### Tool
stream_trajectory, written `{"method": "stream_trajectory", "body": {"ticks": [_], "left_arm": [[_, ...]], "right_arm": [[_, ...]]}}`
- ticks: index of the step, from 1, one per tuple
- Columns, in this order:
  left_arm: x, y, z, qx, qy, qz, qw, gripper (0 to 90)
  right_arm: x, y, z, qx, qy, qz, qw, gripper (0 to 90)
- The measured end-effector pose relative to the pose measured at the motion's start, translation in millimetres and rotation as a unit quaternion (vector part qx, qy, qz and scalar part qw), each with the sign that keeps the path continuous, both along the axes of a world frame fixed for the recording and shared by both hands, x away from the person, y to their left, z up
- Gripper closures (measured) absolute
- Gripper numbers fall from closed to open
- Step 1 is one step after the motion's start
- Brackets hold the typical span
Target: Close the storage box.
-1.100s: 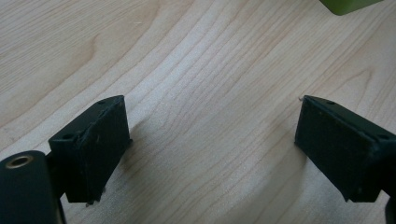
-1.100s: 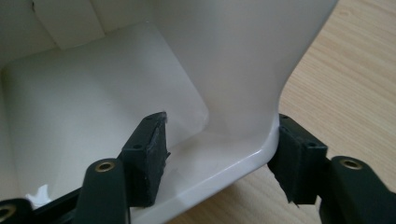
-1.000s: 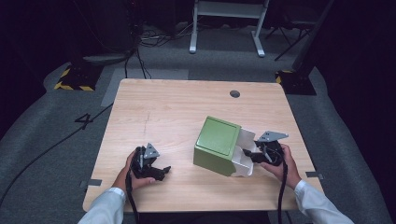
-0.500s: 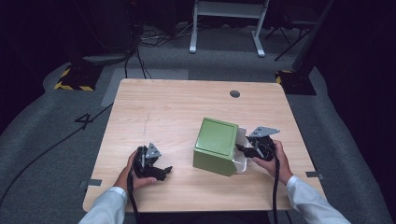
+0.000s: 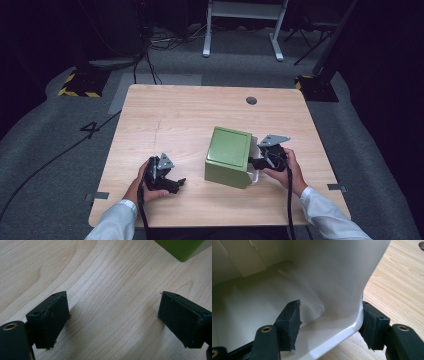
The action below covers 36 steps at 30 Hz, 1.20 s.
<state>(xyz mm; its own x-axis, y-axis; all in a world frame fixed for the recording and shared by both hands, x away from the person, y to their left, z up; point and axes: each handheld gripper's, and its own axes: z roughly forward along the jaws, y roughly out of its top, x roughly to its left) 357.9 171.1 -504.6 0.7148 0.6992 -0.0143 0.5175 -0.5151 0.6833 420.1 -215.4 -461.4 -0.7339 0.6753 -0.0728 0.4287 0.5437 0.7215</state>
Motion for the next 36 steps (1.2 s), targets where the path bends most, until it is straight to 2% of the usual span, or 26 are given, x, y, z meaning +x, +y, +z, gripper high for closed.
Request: {"method": "stream_trajectory", "body": {"ticks": [4, 7, 10, 13, 16, 18, 20, 23, 26, 29, 32, 36], "left_arm": [[-0.1, 0.0, 0.0, 0.000, 0.000, 0.000, 1.0000, 10.2], [-0.2, 0.0, 0.0, 0.001, -0.001, 0.000, 1.0000, 10.2], [-0.2, 0.0, 0.0, 0.000, -0.001, 0.000, 1.0000, 10.2], [-0.3, 0.1, 0.1, 0.001, -0.001, -0.001, 1.0000, 10.2], [-0.3, 0.0, 0.0, 0.000, 0.000, 0.000, 1.0000, 10.2], [-0.4, 0.0, 0.0, 0.000, -0.001, 0.000, 1.0000, 10.2], [-0.8, 0.2, 0.0, 0.000, 0.000, -0.001, 1.0000, 10.2], [-0.8, 0.3, 0.0, 0.001, 0.000, -0.002, 1.0000, 10.2], [-0.9, 0.3, 0.0, 0.001, 0.000, -0.002, 1.0000, 10.2], [-0.8, 0.4, 0.1, 0.002, -0.001, -0.002, 1.0000, 10.2], [-0.9, 0.3, 0.0, 0.001, 0.000, -0.002, 1.0000, 10.2], [-1.0, 0.2, -0.1, -0.001, 0.001, -0.001, 1.0000, 10.2]], "right_arm": [[-2.8, -8.2, 3.6, 0.019, 0.007, -0.002, 0.9998, 40.9], [-9.5, -14.1, 7.2, 0.016, 0.000, 0.003, 0.9999, 41.1], [-14.3, -19.7, 8.5, 0.026, 0.007, 0.006, 0.9996, 40.8], [-20.1, -23.6, 11.6, 0.030, 0.001, 0.007, 0.9995, 39.6], [-24.1, -28.9, 17.6, 0.052, -0.004, 0.009, 0.9986, 36.7], [-26.1, -31.6, 21.0, 0.052, -0.009, 0.013, 0.9985, 36.8], [-29.1, -37.5, 23.7, 0.051, -0.018, 0.017, 0.9984, 39.3], [-32.3, -50.6, 23.3, 0.057, -0.015, 0.016, 0.9982, 44.1], [-34.3, -56.3, 17.8, 0.045, -0.009, 0.018, 0.9988, 47.2], [-33.2, -56.5, 9.5, 0.023, -0.004, 0.019, 0.9995, 49.2], [-30.7, -54.8, 1.5, 0.018, 0.015, 0.026, 0.9994, 50.7], [-30.5, -45.9, -7.8, 0.005, 0.028, 0.044, 0.9987, 51.1]]}}
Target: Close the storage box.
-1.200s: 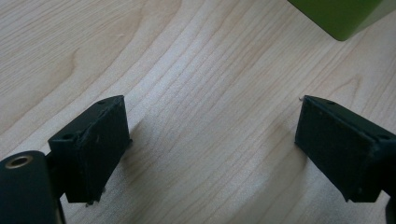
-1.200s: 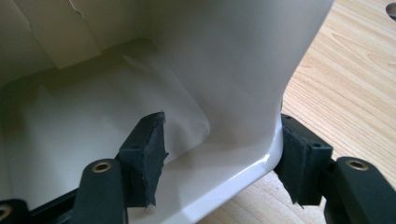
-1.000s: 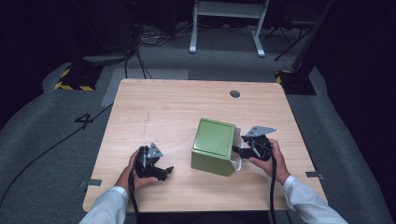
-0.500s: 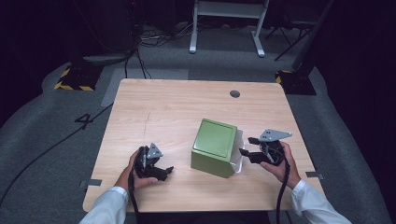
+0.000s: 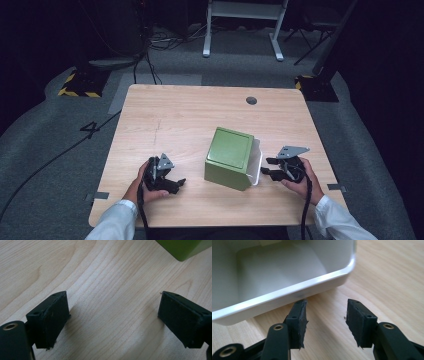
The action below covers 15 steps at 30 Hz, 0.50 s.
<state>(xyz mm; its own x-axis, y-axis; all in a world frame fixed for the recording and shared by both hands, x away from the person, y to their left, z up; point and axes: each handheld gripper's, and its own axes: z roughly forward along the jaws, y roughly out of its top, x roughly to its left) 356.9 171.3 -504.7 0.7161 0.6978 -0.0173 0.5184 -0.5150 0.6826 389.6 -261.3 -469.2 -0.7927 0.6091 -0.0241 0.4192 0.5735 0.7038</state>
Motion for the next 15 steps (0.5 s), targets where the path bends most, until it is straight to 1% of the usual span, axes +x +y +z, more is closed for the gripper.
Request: {"method": "stream_trajectory", "body": {"ticks": [4, 7, 10, 12, 15], "left_arm": [[0.1, 0.1, 0.1, 0.001, -0.001, -0.001, 1.0000, 10.2], [0.0, -0.1, -0.1, -0.001, 0.000, 0.000, 1.0000, 10.2], [0.2, 0.1, 0.0, 0.001, -0.002, -0.001, 1.0000, 10.2], [0.0, -0.1, -0.1, -0.001, 0.000, 0.000, 1.0000, 10.2], [0.1, 0.1, 0.1, 0.001, -0.001, -0.001, 1.0000, 10.2]], "right_arm": [[-2.0, 8.9, -3.0, -0.018, -0.006, 0.012, 0.9997, 50.6], [-2.0, 10.3, -0.1, -0.018, -0.011, 0.010, 0.9997, 50.8], [-6.2, 9.7, 3.8, -0.019, -0.018, 0.019, 0.9995, 50.9], [-7.4, 7.5, 5.0, -0.012, -0.017, 0.020, 0.9996, 51.1], [-6.4, 10.2, 5.4, -0.014, -0.018, 0.020, 0.9996, 51.5]]}}
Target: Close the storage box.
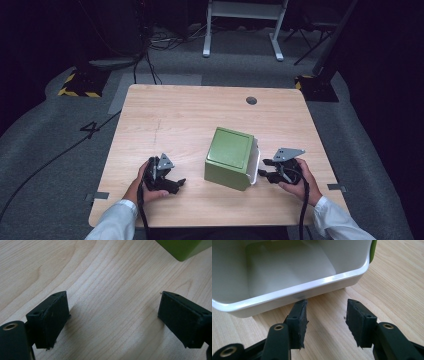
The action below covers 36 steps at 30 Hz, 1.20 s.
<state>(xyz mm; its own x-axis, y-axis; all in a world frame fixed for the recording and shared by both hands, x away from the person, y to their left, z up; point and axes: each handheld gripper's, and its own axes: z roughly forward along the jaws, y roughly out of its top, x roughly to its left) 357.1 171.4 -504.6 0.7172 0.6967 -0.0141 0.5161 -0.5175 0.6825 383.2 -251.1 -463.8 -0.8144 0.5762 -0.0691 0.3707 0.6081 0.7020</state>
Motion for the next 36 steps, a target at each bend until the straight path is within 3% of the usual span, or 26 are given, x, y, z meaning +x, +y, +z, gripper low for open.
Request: {"method": "stream_trajectory", "body": {"ticks": [9, 14, 17, 22, 28, 36], "left_arm": [[0.1, -0.1, -0.1, -0.002, 0.002, 0.000, 1.0000, 10.2], [0.1, -0.1, -0.1, -0.002, 0.001, 0.000, 1.0000, 10.2], [0.1, -0.1, -0.2, -0.002, 0.001, 0.000, 1.0000, 10.2], [0.0, 0.3, -0.1, -0.001, 0.000, -0.003, 1.0000, 10.2], [0.0, 0.6, 0.1, 0.001, -0.001, -0.004, 1.0000, 10.2], [-0.1, 0.6, 0.1, 0.001, -0.001, -0.004, 1.0000, 10.2]], "right_arm": [[-0.6, 11.6, 0.6, -0.019, -0.010, 0.013, 0.9997, 46.9], [2.4, 0.6, 8.1, -0.017, -0.017, 0.012, 0.9996, 37.0], [5.0, -14.6, 19.2, -0.023, -0.022, 0.028, 0.9991, 28.4], [6.4, -28.4, 21.9, -0.034, -0.030, 0.012, 0.9989, 21.9], [3.8, -40.5, 13.9, -0.059, -0.031, 0.003, 0.9978, 20.3], [-0.8, -59.6, 6.3, -0.069, -0.028, -0.008, 0.9972, 19.1]]}}
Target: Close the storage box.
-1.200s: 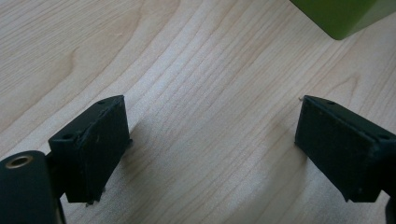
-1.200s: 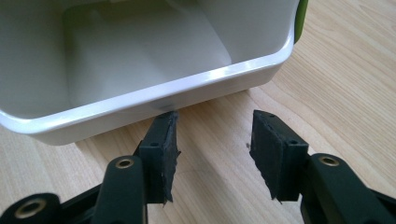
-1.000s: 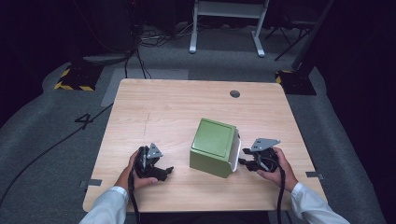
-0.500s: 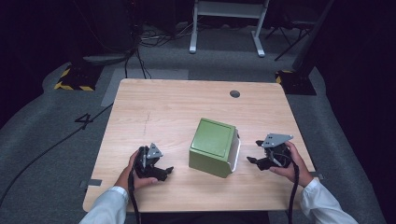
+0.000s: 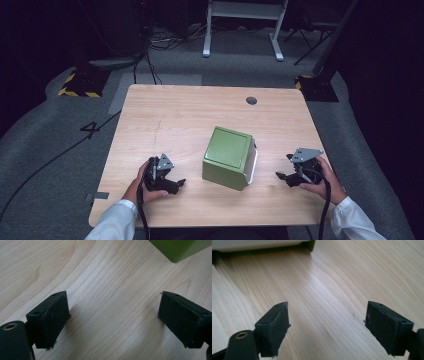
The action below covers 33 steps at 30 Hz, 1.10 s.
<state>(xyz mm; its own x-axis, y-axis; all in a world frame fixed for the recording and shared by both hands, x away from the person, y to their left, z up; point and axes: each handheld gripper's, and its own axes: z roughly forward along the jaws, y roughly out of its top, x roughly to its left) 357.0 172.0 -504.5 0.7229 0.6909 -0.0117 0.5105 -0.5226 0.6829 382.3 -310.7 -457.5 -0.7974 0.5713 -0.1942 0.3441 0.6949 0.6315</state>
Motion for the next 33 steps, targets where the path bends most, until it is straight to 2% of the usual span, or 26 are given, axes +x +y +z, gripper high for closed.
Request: {"method": "stream_trajectory", "body": {"ticks": [7, 17, 24, 30, 33], "left_arm": [[0.1, 0.0, 0.0, 0.000, 0.000, 0.000, 1.0000, 10.2], [-0.1, 0.4, 0.1, 0.001, 0.000, -0.002, 1.0000, 10.2], [-0.4, 0.7, 0.3, 0.002, -0.001, -0.001, 1.0000, 10.2], [-0.3, 0.8, 0.2, 0.002, -0.001, -0.002, 1.0000, 10.2], [-0.3, 0.8, 0.2, 0.002, -0.001, -0.002, 1.0000, 10.2]], "right_arm": [[-4.8, -19.5, -12.1, -0.009, 0.004, -0.023, 0.9997, 19.1], [-14.3, -54.8, -29.7, 0.012, 0.015, -0.075, 0.9970, 18.7], [-21.3, -71.2, -37.4, 0.057, 0.018, -0.099, 0.9933, 16.5], [-25.2, -85.9, -45.7, 0.108, 0.027, -0.118, 0.9867, 15.4], [-27.3, -87.0, -46.4, 0.110, 0.023, -0.122, 0.9862, 15.4]]}}
